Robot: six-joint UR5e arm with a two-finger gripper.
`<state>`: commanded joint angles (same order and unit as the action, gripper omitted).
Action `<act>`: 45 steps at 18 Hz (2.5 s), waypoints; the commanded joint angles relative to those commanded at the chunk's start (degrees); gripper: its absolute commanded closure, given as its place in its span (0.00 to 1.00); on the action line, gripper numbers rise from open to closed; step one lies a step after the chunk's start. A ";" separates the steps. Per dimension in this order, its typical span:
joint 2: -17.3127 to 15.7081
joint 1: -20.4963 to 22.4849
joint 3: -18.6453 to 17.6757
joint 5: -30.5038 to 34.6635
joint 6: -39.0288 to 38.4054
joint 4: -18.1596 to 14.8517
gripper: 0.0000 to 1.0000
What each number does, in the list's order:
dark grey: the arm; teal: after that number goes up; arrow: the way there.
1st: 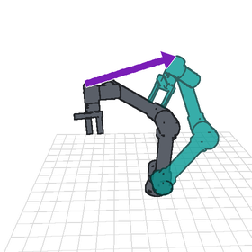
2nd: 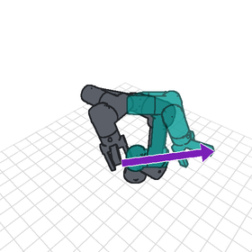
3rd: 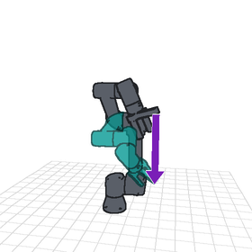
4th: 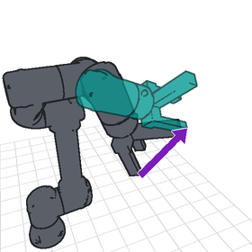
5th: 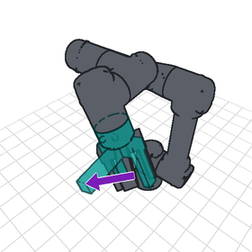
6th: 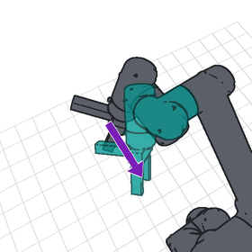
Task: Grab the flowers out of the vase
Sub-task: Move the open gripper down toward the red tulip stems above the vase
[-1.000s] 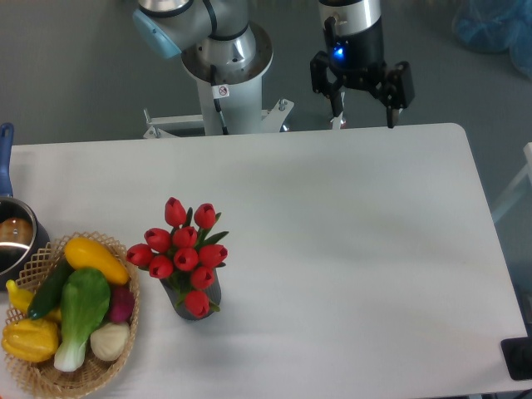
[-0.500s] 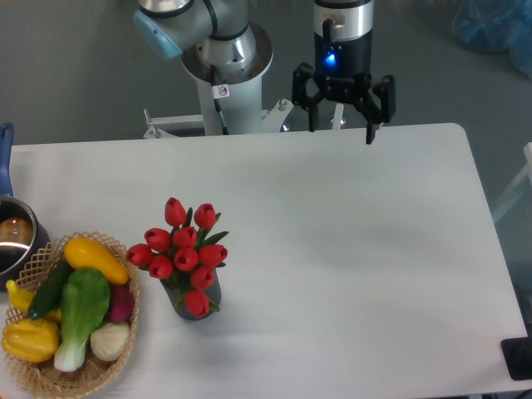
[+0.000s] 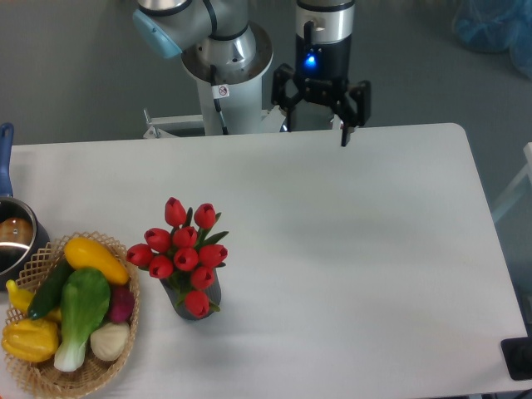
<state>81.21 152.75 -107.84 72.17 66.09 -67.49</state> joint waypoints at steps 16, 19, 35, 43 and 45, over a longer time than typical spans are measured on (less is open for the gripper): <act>6.24 -0.88 -1.59 -17.15 0.09 2.02 0.00; 7.82 -0.97 -1.59 -17.32 0.44 2.45 0.00; 14.94 -5.19 1.84 -21.28 -2.11 8.25 0.00; 16.87 -5.97 2.37 -23.56 -2.11 10.54 0.00; 17.31 -6.24 2.37 -23.92 -2.72 11.42 0.00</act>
<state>98.52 146.51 -105.47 48.25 63.37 -56.08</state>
